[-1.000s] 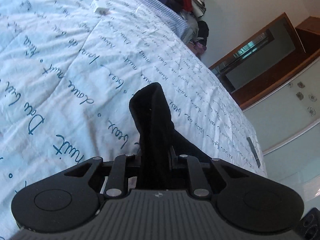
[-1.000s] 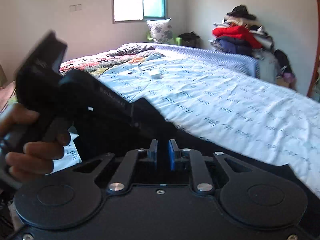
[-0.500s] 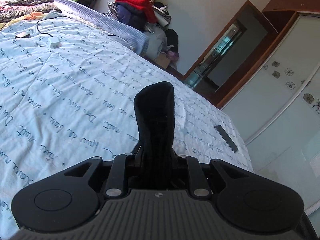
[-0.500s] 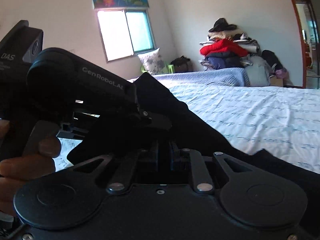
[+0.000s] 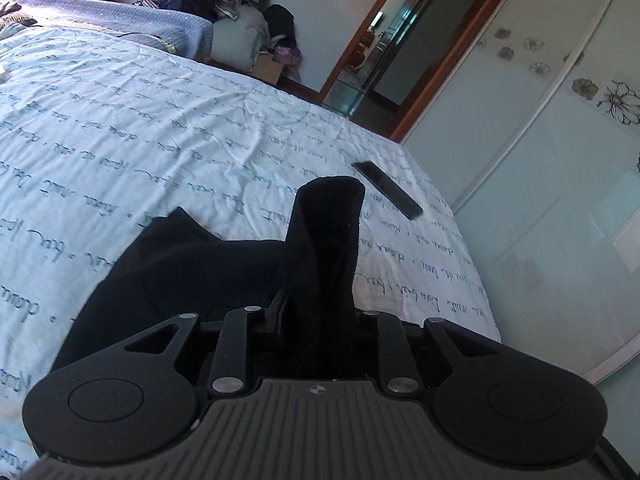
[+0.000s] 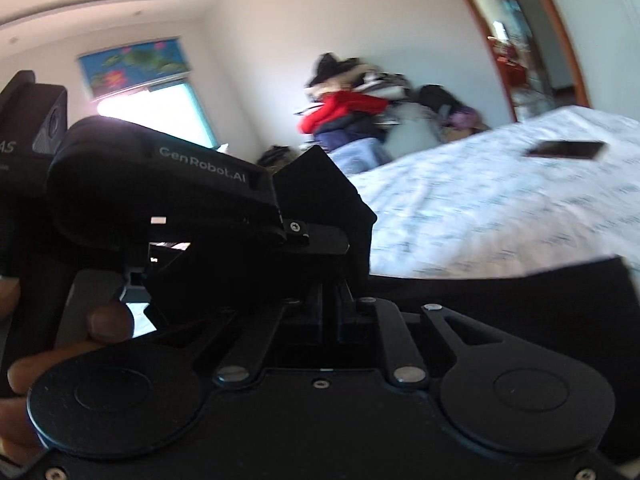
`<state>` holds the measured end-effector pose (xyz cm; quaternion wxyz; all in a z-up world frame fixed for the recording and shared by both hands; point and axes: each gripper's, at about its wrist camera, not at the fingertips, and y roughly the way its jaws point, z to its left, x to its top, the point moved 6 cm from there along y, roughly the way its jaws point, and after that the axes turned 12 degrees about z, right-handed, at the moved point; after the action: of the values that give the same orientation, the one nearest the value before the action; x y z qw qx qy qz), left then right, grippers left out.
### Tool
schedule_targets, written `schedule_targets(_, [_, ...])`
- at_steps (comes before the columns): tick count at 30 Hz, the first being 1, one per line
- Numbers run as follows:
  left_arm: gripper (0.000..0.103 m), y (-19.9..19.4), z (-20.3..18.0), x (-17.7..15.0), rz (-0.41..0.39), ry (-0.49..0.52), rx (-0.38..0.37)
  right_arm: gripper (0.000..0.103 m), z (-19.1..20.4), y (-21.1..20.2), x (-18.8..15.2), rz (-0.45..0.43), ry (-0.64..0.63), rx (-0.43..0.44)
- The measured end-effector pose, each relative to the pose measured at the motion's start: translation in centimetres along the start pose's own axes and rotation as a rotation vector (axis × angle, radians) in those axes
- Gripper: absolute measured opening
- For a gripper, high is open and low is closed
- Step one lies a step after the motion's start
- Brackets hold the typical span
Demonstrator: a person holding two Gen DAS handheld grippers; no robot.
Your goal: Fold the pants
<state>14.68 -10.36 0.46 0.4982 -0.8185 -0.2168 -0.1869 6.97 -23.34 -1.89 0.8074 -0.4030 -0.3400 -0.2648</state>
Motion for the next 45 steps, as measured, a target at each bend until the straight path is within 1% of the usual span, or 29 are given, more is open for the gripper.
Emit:
schedule_targets(4, [0.025, 2.9, -3.2, -1.0, 0.028, 0.047, 0.009, 0.009, -2.3, -0.5, -0.1, -0.014, 0.043, -0.068])
schedule_targets(8, [0.025, 5.9, -5.7, -1.7, 0.079, 0.084, -0.002, 0.009, -4.6, -0.7, 0.1, -0.036, 0.096, -0.121])
schedule_targets(11, [0.033, 8.1, -7.4, -2.4, 0.11, 0.101, 0.014, 0.009, -6.5, -0.5, 0.3, -0.024, 0.122, -0.155])
schedule_targets(13, [0.035, 9.7, -8.4, -2.6, 0.125, 0.123, 0.041, 0.009, -7.7, -0.2, 0.3, -0.011, 0.137, -0.182])
schedule_targets(14, [0.036, 10.4, -8.7, -2.7, 0.137, 0.121, 0.034, 0.01, -8.3, -0.2, 0.2, -0.009, 0.148, -0.202])
schedule_targets(16, [0.04, 11.6, -9.5, -3.0, 0.167, 0.16, -0.002, 0.01, -9.0, -0.8, 0.1, -0.016, 0.16, -0.236])
schedule_targets(18, [0.049, 11.8, -9.8, -3.4, 0.181, 0.169, -0.034, 0.011, -9.9, -1.7, -0.2, -0.031, 0.169, -0.26])
schedule_targets(19, [0.049, 11.4, -9.9, -3.5, 0.176, 0.169, -0.066, 0.019, -10.3, -2.3, -0.3, -0.044, 0.163, -0.29])
schedule_targets(20, [0.049, 10.8, -9.7, -3.3, 0.163, 0.162, -0.097, 0.022, -10.5, -2.8, -0.4, -0.051, 0.145, -0.345])
schedule_targets(21, [0.049, 10.1, -9.3, -3.0, 0.15, 0.152, -0.107, 0.025, -10.8, -3.3, -0.6, -0.053, 0.12, -0.413])
schedule_targets(22, [0.049, 9.3, -8.7, -2.7, 0.132, 0.139, -0.1, 0.025, -11.1, -4.0, -0.8, -0.053, 0.105, -0.47])
schedule_targets(23, [0.052, 8.3, -7.9, -2.2, 0.101, 0.125, -0.086, 0.026, -11.4, -4.5, -0.8, -0.061, 0.11, -0.491])
schedule_targets(24, [0.058, 7.3, -7.0, -1.6, 0.057, 0.11, -0.05, 0.026, -11.8, -4.8, -0.5, -0.078, 0.131, -0.479])
schedule_targets(25, [0.062, 6.5, -6.1, -1.2, 0.021, 0.108, 0.005, 0.026, -11.9, -5.0, -0.4, -0.091, 0.156, -0.443])
schedule_targets(26, [0.072, 5.7, -5.2, -0.8, -0.017, 0.12, 0.079, 0.026, -12.0, -5.0, -0.1, -0.099, 0.18, -0.389])
schedule_targets(27, [0.076, 5.2, -4.5, -0.6, -0.048, 0.142, 0.153, 0.027, -11.8, -4.7, 0.2, -0.1, 0.194, -0.335])
schedule_targets(29, [0.076, 4.7, -3.3, -0.7, -0.082, 0.189, 0.29, 0.03, -11.4, -3.4, 0.8, -0.091, 0.19, -0.244])
schedule_targets(30, [0.076, 4.7, -2.7, -0.9, -0.084, 0.215, 0.348, 0.039, -11.1, -2.6, 1.2, -0.079, 0.18, -0.224])
schedule_targets(31, [0.076, 4.6, -2.1, -1.0, -0.082, 0.232, 0.381, 0.051, -10.9, -1.6, 1.6, -0.065, 0.163, -0.223])
schedule_targets(32, [0.076, 4.7, -1.7, -1.2, -0.075, 0.241, 0.401, 0.054, -10.7, -0.6, 2.2, -0.058, 0.138, -0.231])
schedule_targets(34, [0.076, 5.0, -0.9, -1.8, -0.062, 0.248, 0.407, 0.054, -10.8, 1.6, 3.3, -0.028, 0.109, -0.241])
schedule_targets(35, [0.076, 5.2, -0.6, -2.2, -0.049, 0.248, 0.404, 0.054, -11.0, 2.4, 3.3, -0.006, 0.113, -0.228])
schedule_targets(36, [0.076, 5.5, -0.4, -2.5, -0.031, 0.246, 0.399, 0.054, -11.2, 3.3, 3.6, 0.018, 0.124, -0.205])
schedule_targets(38, [0.076, 6.2, -0.2, -3.3, 0.0, 0.245, 0.377, 0.037, -11.8, 4.4, 3.7, 0.056, 0.154, -0.151])
schedule_targets(39, [0.076, 6.4, -0.1, -3.6, 0.012, 0.247, 0.37, 0.014, -12.0, 4.6, 3.6, 0.068, 0.164, -0.149])
schedule_targets(40, [0.076, 6.5, -0.2, -3.9, 0.023, 0.254, 0.366, 0.01, -12.0, 4.3, 3.4, 0.062, 0.15, -0.16])
schedule_targets(41, [0.077, 6.6, -0.4, -4.2, 0.026, 0.266, 0.361, 0.006, -11.9, 3.1, 2.9, 0.048, 0.131, -0.185])
schedule_targets(43, [0.077, 6.6, -0.9, -4.3, 0.011, 0.288, 0.363, 0.004, -12.4, 1.9, 3.0, 0.02, 0.128, -0.221])
schedule_targets(45, [0.08, 6.8, -1.3, -4.2, -0.005, 0.3, 0.372, 0.004, -13.4, 1.7, 2.9, 0.018, 0.162, -0.228])
